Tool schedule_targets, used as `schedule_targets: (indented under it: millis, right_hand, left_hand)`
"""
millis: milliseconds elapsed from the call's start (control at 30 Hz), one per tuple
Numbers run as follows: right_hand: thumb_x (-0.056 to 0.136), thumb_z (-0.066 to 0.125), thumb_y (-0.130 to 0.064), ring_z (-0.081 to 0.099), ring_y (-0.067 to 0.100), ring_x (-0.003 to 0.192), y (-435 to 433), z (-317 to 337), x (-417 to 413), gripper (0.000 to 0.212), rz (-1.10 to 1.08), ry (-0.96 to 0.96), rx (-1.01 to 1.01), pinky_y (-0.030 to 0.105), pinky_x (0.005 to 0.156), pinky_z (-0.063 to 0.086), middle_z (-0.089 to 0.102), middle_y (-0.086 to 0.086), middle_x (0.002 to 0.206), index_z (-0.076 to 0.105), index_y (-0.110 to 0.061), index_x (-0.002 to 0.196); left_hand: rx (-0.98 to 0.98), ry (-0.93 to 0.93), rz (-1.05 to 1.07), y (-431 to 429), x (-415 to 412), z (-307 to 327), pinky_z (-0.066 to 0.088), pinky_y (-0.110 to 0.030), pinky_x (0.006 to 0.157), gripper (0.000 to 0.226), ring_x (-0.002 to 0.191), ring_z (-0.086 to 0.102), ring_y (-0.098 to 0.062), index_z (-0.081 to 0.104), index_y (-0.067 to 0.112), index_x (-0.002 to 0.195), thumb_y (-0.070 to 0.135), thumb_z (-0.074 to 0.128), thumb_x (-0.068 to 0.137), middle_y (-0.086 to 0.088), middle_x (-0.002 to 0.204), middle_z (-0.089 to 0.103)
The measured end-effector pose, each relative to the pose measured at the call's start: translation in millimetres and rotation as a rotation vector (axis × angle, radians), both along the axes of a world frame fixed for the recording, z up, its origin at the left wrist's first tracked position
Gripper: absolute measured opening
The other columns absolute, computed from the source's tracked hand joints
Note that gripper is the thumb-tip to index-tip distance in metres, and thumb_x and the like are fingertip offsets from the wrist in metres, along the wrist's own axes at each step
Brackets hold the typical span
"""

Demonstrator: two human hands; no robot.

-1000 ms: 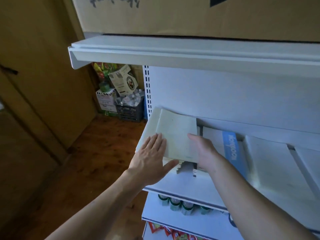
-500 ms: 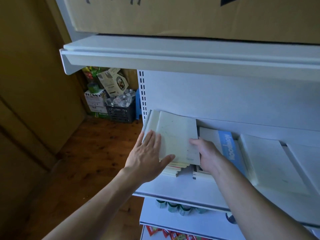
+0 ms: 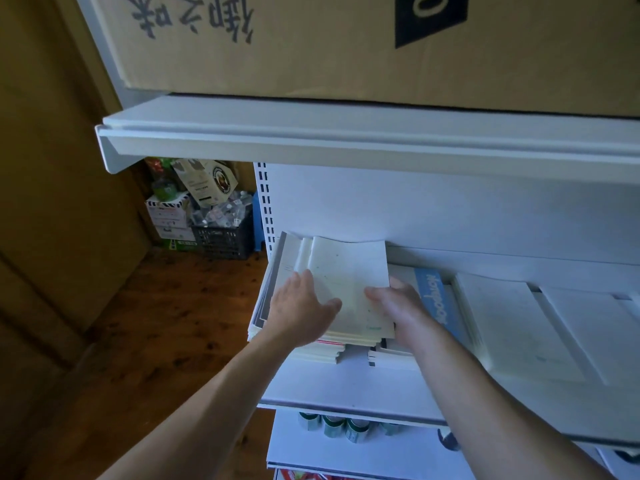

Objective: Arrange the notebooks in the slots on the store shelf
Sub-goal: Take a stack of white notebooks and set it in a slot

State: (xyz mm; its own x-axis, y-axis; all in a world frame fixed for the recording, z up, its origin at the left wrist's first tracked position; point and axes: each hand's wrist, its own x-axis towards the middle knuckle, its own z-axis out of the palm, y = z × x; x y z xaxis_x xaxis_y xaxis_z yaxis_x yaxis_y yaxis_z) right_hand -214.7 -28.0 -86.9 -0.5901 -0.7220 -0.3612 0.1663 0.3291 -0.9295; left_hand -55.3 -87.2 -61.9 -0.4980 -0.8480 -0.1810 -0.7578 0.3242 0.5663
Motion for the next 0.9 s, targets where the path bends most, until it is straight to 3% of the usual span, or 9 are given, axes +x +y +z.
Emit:
schedule_targets:
  millis: [100,233,467,567,667,700,767,833,900]
  right_hand:
    - [0.083,0.063,-0.004,0.069,0.03,0.082,0.9,0.1,3.6,0.014,-0.01,-0.027,0.008,0.047,0.08,0.055,0.073,0.01,0.09,0.068,-0.013,0.091]
    - [0.082,0.063,-0.003,0.068,0.029,0.082,1.5,-1.5,4.9,0.018,-0.06,-0.036,-0.015,0.041,0.077,0.055,0.071,0.009,0.091,0.066,-0.011,0.098]
    - [0.082,0.063,-0.007,0.063,0.023,0.086,2.2,-3.7,7.1,0.02,-0.126,0.051,-0.079,0.037,0.079,0.052,0.068,0.0,0.094,0.061,-0.021,0.097]
    - [0.078,0.067,-0.009,0.064,0.022,0.089,3.7,-3.8,7.7,0.024,-0.177,0.065,-0.124,0.037,0.08,0.052,0.068,-0.001,0.096,0.063,-0.02,0.1]
    - [0.079,0.069,-0.009,0.061,0.016,0.083,6.6,2.6,5.4,0.024,-0.195,0.046,-0.2,0.029,0.066,0.046,0.068,-0.004,0.094,0.063,-0.019,0.1]
    - [0.08,0.07,-0.009,0.06,0.014,0.082,8.1,6.2,3.4,0.024,-0.19,0.024,-0.225,0.028,0.064,0.044,0.068,-0.005,0.094,0.063,-0.02,0.1]
    - [0.077,0.072,-0.012,0.064,0.019,0.089,11.0,12.5,-3.0,0.025,-0.176,-0.031,-0.258,0.032,0.075,0.049,0.071,-0.004,0.096,0.064,-0.022,0.099]
    - [0.07,0.074,-0.017,0.065,0.028,0.102,14.5,20.0,-8.9,0.03,-0.132,-0.109,-0.282,0.044,0.093,0.049,0.073,-0.001,0.1,0.066,-0.025,0.098]
    - [0.072,0.073,-0.016,0.064,0.032,0.105,20.5,26.8,-14.7,0.029,-0.096,-0.149,-0.315,0.049,0.095,0.046,0.073,0.002,0.104,0.067,-0.024,0.099]
  left_hand:
    - [-0.172,-0.11,0.008,10.4,-2.9,1.2,0.028,-0.042,0.109,0.058,0.126,0.038,-0.022,0.031,0.013,0.138,0.045,0.048,0.093,-0.003,0.136,0.042]
    - [-0.07,-0.031,0.109,10.6,-7.1,3.5,0.02,-0.043,0.114,0.065,0.139,0.025,-0.025,0.025,0.015,0.146,0.041,0.052,0.093,-0.005,0.15,0.032]
    - [0.054,0.151,0.292,-7.1,-10.7,3.0,0.036,-0.052,0.106,0.063,0.13,0.04,-0.03,0.04,0.018,0.142,0.03,0.063,0.084,-0.005,0.138,0.05]
    - [0.128,0.325,0.314,-5.6,-9.9,6.2,0.049,-0.046,0.093,0.059,0.116,0.05,-0.027,0.041,0.014,0.139,0.021,0.064,0.085,-0.003,0.13,0.054]
    - [0.272,0.545,0.287,0.5,-10.7,12.3,0.054,-0.026,0.067,0.049,0.097,0.058,-0.019,0.042,0.017,0.134,0.008,0.06,0.09,0.004,0.115,0.055]
    - [0.315,0.61,0.272,1.7,-11.0,13.5,0.055,-0.025,0.067,0.045,0.094,0.06,-0.018,0.043,0.018,0.13,0.005,0.059,0.09,0.005,0.112,0.057]
    - [0.376,0.726,0.287,4.2,-10.9,20.1,0.057,-0.035,0.078,0.048,0.1,0.061,-0.022,0.042,0.017,0.133,0.004,0.059,0.09,0.002,0.116,0.058]
    - [0.458,0.803,0.305,4.2,-13.5,26.7,0.056,-0.049,0.087,0.044,0.103,0.063,-0.028,0.049,0.012,0.133,0.009,0.06,0.091,-0.007,0.12,0.062]
    - [0.599,0.863,0.29,6.7,-17.7,33.6,0.059,-0.051,0.076,0.021,0.085,0.068,-0.029,0.061,0.011,0.114,0.013,0.059,0.093,-0.013,0.1,0.069]
